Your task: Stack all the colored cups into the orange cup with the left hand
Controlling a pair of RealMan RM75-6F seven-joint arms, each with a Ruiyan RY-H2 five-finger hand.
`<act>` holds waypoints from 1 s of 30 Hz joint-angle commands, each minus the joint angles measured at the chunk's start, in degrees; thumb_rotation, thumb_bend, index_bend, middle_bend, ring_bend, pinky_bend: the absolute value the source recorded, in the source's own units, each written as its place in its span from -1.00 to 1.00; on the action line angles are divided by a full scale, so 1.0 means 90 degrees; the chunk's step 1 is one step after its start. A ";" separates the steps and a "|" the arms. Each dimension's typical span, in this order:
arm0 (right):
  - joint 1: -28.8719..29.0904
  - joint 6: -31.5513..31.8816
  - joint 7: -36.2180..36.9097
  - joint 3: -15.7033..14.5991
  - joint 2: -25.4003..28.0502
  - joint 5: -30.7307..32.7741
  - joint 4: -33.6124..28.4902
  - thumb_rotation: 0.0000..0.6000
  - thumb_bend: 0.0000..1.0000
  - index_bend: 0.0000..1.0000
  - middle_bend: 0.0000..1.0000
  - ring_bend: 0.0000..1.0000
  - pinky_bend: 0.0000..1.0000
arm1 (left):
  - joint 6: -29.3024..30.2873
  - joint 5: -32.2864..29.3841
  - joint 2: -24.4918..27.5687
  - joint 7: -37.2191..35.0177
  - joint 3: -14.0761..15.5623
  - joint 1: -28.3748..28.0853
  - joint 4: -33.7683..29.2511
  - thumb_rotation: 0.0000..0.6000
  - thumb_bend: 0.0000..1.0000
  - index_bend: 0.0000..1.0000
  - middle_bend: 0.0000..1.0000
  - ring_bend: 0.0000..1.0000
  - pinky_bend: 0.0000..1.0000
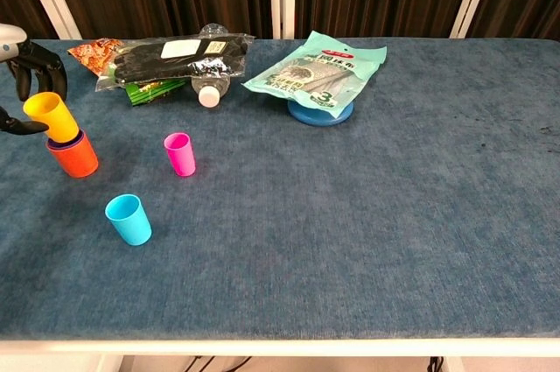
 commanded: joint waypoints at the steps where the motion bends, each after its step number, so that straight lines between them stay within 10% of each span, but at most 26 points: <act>1: 0.0000 -0.0012 0.0004 -0.0001 -0.0004 0.0014 0.0005 1.00 -0.46 -1.00 -1.00 -1.00 -1.00 | -0.0060 -0.0049 -0.0055 -0.0010 0.0003 0.0001 0.0094 1.00 -0.49 -0.09 -0.05 -0.08 -0.33; 18: -0.0010 0.0016 0.0029 -0.0003 -0.0010 0.0011 0.0020 1.00 -0.46 -1.00 -1.00 -1.00 -1.00 | -0.0068 -0.0095 0.0043 0.0100 -0.0019 0.0031 -0.0073 1.00 -0.50 -0.42 -0.30 -0.26 -0.37; 30: -0.0027 0.0089 0.0241 0.0109 0.0052 0.0133 0.0046 1.00 -0.46 -1.00 -1.00 -1.00 -1.00 | 0.0426 0.0869 0.0472 0.0891 0.0499 0.0290 -0.1631 1.00 -0.54 -0.34 -0.29 -0.27 -0.31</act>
